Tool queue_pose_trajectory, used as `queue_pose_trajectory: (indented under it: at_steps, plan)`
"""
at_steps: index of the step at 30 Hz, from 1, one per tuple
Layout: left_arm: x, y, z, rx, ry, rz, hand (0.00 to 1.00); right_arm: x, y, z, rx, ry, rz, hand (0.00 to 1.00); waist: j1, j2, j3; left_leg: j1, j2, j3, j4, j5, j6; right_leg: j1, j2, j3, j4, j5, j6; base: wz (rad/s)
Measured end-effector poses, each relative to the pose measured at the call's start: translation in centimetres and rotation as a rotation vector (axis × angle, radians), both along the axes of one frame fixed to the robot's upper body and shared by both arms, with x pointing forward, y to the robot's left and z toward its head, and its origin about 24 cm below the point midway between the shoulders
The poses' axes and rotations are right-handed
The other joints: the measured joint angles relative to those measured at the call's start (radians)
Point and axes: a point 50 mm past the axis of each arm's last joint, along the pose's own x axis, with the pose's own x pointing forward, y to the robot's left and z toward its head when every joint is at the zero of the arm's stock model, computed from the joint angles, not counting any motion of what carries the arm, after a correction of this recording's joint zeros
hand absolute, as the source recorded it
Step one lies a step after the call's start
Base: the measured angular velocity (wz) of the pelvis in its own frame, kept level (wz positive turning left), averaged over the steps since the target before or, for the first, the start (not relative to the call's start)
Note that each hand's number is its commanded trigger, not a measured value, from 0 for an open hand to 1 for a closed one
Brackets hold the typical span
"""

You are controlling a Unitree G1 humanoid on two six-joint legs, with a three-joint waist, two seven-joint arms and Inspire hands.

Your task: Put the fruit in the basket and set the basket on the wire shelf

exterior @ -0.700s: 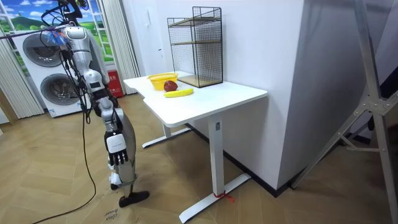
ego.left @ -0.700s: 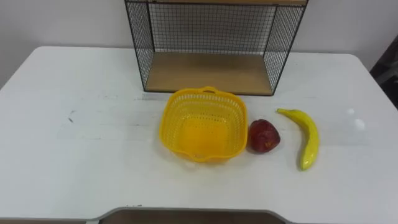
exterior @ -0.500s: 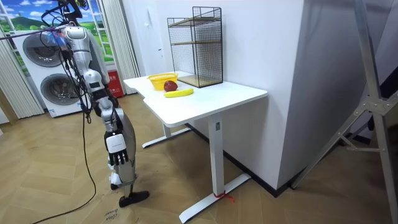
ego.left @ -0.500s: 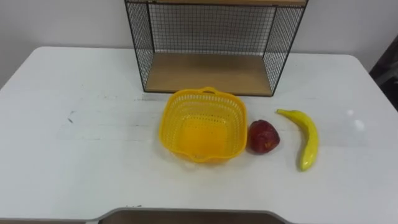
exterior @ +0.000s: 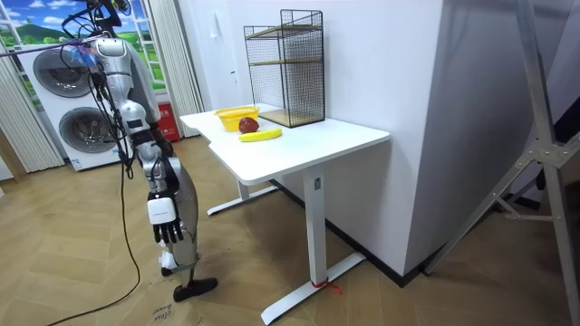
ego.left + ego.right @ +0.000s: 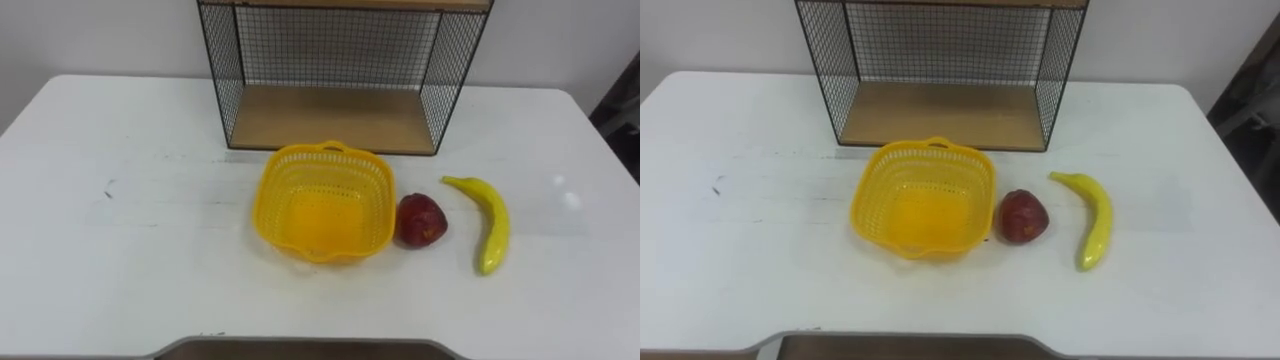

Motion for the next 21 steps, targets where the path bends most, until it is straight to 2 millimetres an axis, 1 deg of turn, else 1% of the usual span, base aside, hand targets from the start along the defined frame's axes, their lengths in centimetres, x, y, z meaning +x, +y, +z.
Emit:
queue_pose_trajectory:
  at_steps: [2, 3, 4, 5, 6, 7, 9, 11, 13, 14, 16, 17, 19, 20, 21]
  plan:
    - [-0.3, 0.1, 0.0, 0.007, -0.010, 0.038, 0.00, -0.3, -0.1, 0.0, -0.018, -0.013, -0.076, 0.00, 0.000, 0.000, 0.0003, 0.000, 0.000, 0.001, -0.001, 0.000, 0.000, 0.000, 0.000, 0.001, 0.001, 0.000, 0.000, -0.02]
    - [-0.4, 0.2, 0.1, 0.014, -0.017, 0.054, 0.00, -0.2, -0.2, 0.1, -0.032, -0.038, -0.171, 0.00, -0.001, 0.001, 0.0007, 0.000, 0.000, 0.004, -0.005, 0.000, 0.000, 0.000, 0.001, 0.005, 0.001, 0.000, 0.000, -0.06]
    - [-0.6, 0.3, 0.1, 0.020, -0.018, 0.064, 0.00, 0.2, -0.4, 0.1, -0.044, -0.075, -0.274, 0.00, -0.006, 0.001, 0.0012, 0.000, 0.000, 0.006, -0.008, 0.000, 0.000, -0.001, 0.002, 0.007, -0.001, 0.000, 0.000, -0.05]
    - [-0.6, 0.3, 0.1, 0.022, -0.020, 0.069, 0.00, 0.4, -0.5, 0.1, -0.050, -0.097, -0.325, 0.00, -0.010, 0.002, 0.0011, 0.000, 0.000, 0.006, -0.009, 0.000, 0.000, -0.001, 0.002, 0.007, -0.003, 0.000, 0.000, 0.00]
    - [-0.8, 0.5, 0.1, 0.027, -0.026, 0.090, 0.00, 1.0, -0.7, 0.1, -0.061, -0.141, -0.429, 0.00, -0.025, 0.001, 0.0011, 0.001, 0.000, 0.006, -0.009, -0.001, -0.001, 0.000, 0.002, 0.006, -0.003, 0.000, 0.000, 0.00]
    - [-0.9, 0.6, 0.2, 0.031, -0.027, 0.105, 0.00, 1.0, -0.8, 0.1, -0.066, -0.157, -0.490, 0.00, -0.029, 0.001, 0.0012, 0.001, 0.000, 0.006, -0.009, -0.001, -0.001, 0.000, 0.002, 0.006, -0.003, 0.000, 0.000, 0.00]
    - [-1.5, 1.1, 0.4, 0.044, -0.040, 0.180, 0.00, 1.8, -1.3, 0.2, -0.082, -0.228, -0.706, 0.00, -0.039, 0.000, 0.0008, 0.003, 0.000, 0.006, -0.010, -0.001, -0.001, 0.000, 0.002, 0.009, -0.003, 0.000, 0.000, 0.00]
    - [-1.8, 1.3, 0.5, 0.051, -0.054, 0.221, 0.00, 2.5, -1.6, 0.3, -0.092, -0.267, -0.819, 0.00, -0.050, -0.002, 0.0001, 0.003, 0.000, 0.007, -0.010, -0.001, -0.001, 0.001, 0.001, 0.008, -0.003, 0.000, 0.000, 0.00]
    - [-2.1, 1.5, 0.6, 0.068, -0.066, 0.248, 0.00, 3.1, -2.1, 0.5, -0.107, -0.308, -0.987, 0.00, -0.058, -0.011, -0.0016, 0.009, -0.001, 0.007, -0.009, -0.001, -0.001, 0.008, 0.001, 0.008, -0.004, -0.001, 0.001, 0.00]
    - [-2.3, 1.6, 0.6, 0.072, -0.069, 0.249, 0.00, 3.2, -2.2, 0.5, -0.112, -0.317, -1.033, 0.00, -0.061, -0.010, 0.0000, 0.010, -0.001, 0.007, -0.009, -0.001, -0.001, 0.010, 0.001, 0.009, -0.005, -0.001, 0.001, 0.00]
    - [-2.7, 1.9, 0.8, 0.084, -0.081, 0.252, 0.00, 3.9, -3.2, 0.9, -0.140, -0.363, -1.197, 0.00, -0.080, -0.020, -0.0004, 0.013, -0.002, 0.008, -0.009, -0.001, -0.001, 0.006, 0.000, 0.008, -0.006, -0.004, 0.002, 0.00]
    - [-2.5, 2.1, 0.9, 0.089, -0.095, 0.254, 0.00, 4.2, -3.5, 1.1, -0.147, -0.381, -1.227, 0.00, -0.083, -0.021, -0.0006, 0.013, -0.002, 0.008, -0.009, -0.001, -0.001, 0.004, 0.000, 0.009, -0.005, -0.004, 0.002, 0.00]
    - [-2.5, 2.7, 1.2, 0.110, -0.109, 0.258, 0.00, 5.4, -5.1, 1.9, -0.197, -0.464, -1.304, 0.00, -0.086, -0.024, 0.0007, 0.011, -0.002, 0.011, -0.010, -0.001, -0.001, -0.002, 0.001, 0.015, -0.005, -0.005, 0.002, -0.06]
    - [-2.4, 2.9, 1.2, 0.115, -0.113, 0.256, 0.00, 5.8, -5.6, 2.2, -0.212, -0.487, -1.315, 0.00, -0.088, -0.023, 0.0006, 0.011, -0.002, 0.011, -0.010, -0.001, 0.000, -0.003, 0.001, 0.017, -0.004, -0.005, 0.002, -0.03]
    - [-2.4, 3.1, 1.3, 0.126, -0.123, 0.261, 0.00, 6.5, -6.6, 2.8, -0.245, -0.527, -1.332, 0.00, -0.090, -0.023, 0.0000, 0.014, -0.002, 0.011, -0.015, -0.001, 0.000, -0.003, 0.001, 0.018, -0.003, -0.005, 0.002, 0.00]
